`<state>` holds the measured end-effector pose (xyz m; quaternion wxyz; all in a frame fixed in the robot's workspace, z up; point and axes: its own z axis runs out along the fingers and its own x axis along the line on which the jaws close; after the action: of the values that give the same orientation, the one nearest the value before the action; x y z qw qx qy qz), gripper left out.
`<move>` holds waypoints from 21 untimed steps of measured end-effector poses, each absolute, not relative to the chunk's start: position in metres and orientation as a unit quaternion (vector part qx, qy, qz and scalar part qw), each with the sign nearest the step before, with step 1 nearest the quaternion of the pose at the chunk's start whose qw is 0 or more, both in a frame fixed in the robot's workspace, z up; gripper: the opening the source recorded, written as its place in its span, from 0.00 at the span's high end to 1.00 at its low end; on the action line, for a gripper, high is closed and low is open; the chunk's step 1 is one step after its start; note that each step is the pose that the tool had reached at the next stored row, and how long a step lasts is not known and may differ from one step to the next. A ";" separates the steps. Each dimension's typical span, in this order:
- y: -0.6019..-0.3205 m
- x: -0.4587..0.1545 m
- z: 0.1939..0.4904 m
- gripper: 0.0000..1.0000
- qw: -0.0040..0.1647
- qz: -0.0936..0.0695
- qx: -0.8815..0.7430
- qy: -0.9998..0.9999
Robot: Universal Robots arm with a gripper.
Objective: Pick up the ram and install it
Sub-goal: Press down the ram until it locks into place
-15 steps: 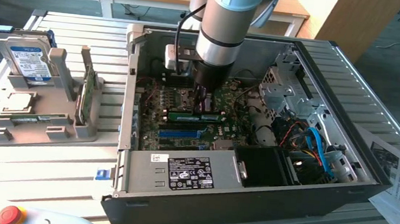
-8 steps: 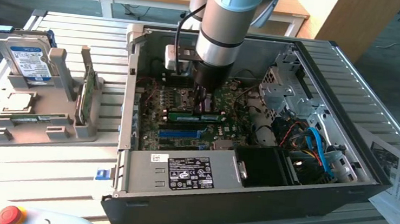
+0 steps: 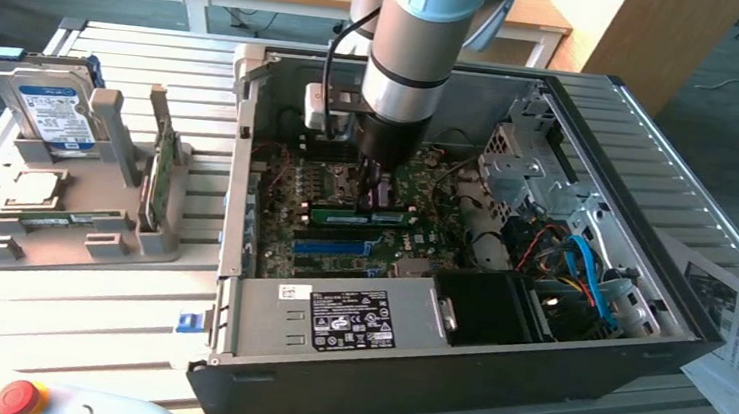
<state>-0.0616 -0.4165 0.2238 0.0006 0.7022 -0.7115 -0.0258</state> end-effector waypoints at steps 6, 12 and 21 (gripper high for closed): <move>-0.416 -0.062 0.223 0.90 0.001 -0.026 0.702 -0.712; -0.416 -0.062 0.222 0.90 0.001 -0.026 0.702 -0.712; -0.416 -0.062 0.221 0.90 0.001 -0.026 0.702 -0.712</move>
<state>-0.0617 -0.4164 0.2214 0.0006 0.7022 -0.7116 -0.0258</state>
